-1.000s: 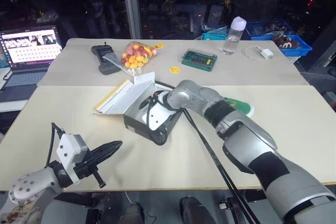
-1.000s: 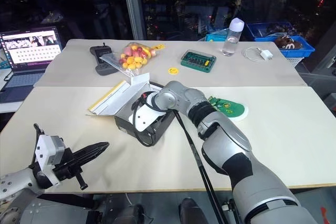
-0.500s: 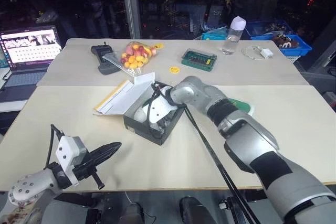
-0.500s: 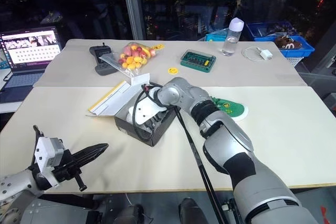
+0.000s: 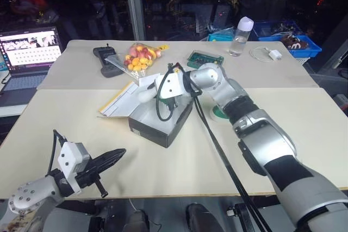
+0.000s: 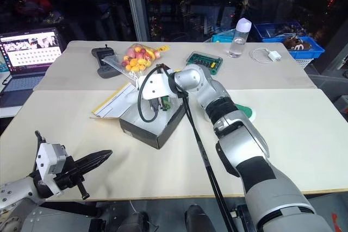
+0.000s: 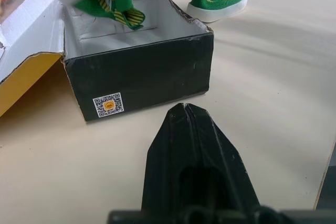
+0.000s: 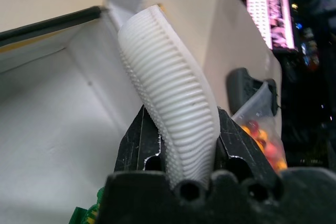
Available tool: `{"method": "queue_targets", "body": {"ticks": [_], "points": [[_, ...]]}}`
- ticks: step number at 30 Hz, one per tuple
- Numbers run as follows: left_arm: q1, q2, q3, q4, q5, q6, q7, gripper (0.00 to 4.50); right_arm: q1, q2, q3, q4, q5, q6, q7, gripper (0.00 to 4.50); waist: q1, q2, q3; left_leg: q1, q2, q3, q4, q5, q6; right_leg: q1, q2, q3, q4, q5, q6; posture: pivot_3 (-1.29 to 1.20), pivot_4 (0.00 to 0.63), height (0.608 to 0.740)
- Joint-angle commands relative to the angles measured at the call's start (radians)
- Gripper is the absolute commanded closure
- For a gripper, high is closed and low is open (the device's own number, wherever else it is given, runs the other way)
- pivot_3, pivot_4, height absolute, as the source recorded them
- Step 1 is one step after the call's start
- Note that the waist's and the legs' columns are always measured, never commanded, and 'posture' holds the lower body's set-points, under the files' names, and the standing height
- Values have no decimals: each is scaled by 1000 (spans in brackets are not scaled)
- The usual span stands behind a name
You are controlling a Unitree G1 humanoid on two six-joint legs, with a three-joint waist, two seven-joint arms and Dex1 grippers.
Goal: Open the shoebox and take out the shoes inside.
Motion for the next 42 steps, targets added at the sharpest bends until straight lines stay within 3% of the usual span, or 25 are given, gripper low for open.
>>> {"method": "queue_targets", "body": {"ticks": [1,8,15,20,25,31,36,42], "points": [[-3,-3,10,-12,2,-18,2,4500,-65,-16,-101,-83,104,76,4,3726,0,0,0,0,0,0,0,0,0,0,0,0,0,0,0,0,150,703],[-10,2,8,-13,-1,-8,3,4500,-37,-25,-195,-185,218,258,18,3726,1,0,0,0,0,0,0,0,0,0,0,0,0,0,0,0,150,703],[-15,7,3,-22,-3,3,7,4500,15,-49,-332,-386,372,612,-49,3726,2,0,0,-1,0,0,0,0,0,0,0,0,0,0,0,0,150,703],[-27,5,-12,-14,1,4,10,4500,133,-121,-563,-666,547,1092,-264,3726,15,0,0,-3,0,-1,0,0,0,-1,0,-1,-1,0,0,0,150,703],[-30,1,-21,-8,0,3,11,4500,273,-112,-777,-959,704,1488,-496,3726,26,0,0,-6,-1,-1,0,0,0,-2,0,0,-3,-1,2,0,150,703],[-45,1,-45,12,1,2,2,4500,350,66,-1238,-1224,862,1881,-840,3726,24,3,1,-6,0,0,-1,0,0,-5,0,1,-1,-2,3,0,150,703],[-57,5,-47,34,-3,-8,-15,4500,328,236,-1511,-1434,873,2094,-987,3726,26,3,2,-6,-1,-1,0,0,1,-3,0,0,-2,-3,6,0,150,703],[-73,1,-58,48,0,-15,-31,4500,415,454,-1688,-1602,958,2133,-1136,3726,28,9,4,-8,-1,-1,0,0,1,-4,-1,-1,-3,-3,6,0,150,703]]}}
